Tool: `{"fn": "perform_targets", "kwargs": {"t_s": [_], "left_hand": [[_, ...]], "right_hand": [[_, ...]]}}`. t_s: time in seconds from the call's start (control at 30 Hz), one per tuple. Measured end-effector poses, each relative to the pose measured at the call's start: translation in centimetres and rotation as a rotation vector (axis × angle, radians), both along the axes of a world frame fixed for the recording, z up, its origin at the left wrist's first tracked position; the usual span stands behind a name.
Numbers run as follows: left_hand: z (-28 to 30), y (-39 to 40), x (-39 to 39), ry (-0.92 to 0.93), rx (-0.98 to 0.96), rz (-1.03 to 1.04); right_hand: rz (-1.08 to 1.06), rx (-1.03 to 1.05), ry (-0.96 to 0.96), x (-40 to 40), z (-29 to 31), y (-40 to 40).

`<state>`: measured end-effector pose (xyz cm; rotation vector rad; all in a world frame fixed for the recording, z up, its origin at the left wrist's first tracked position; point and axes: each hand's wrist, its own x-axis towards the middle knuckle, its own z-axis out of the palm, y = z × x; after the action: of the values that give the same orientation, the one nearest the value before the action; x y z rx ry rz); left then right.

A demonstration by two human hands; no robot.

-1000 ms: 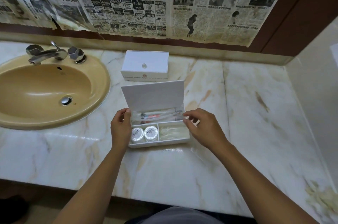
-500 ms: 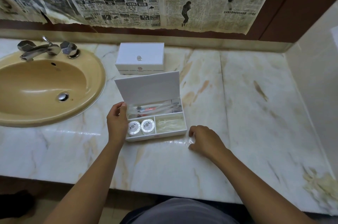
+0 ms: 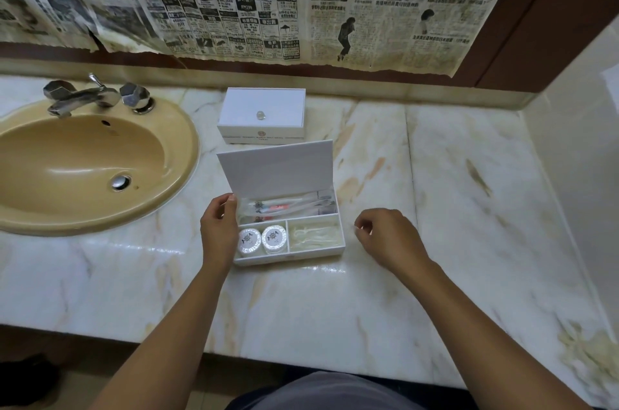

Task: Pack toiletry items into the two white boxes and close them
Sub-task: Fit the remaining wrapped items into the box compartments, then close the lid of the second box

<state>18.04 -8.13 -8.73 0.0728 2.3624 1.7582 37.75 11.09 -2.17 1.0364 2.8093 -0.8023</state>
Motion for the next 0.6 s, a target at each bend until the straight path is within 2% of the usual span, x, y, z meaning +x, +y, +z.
{"fn": "perform_targets", "kwargs": {"t_s": [0.13,0.23,0.43,0.6], "left_hand": [[-0.1,-0.1,-0.1,-0.004,0.008,0.000],[0.1,0.0,0.0,-0.005,0.021,0.003],[0.2,0.0,0.1,-0.003,0.041,0.004],[0.1,0.0,0.0,-0.008,0.038,0.005]], "right_hand": [[0.037,0.060,0.159,-1.5,2.6,-0.6],[0.154,0.056,0.220,-3.4,3.3,-2.1],[0.352,0.086,0.007,-6.8,0.8,-4.8],[0.367,-0.027,-0.138,-6.9,-1.0,-5.0]]}}
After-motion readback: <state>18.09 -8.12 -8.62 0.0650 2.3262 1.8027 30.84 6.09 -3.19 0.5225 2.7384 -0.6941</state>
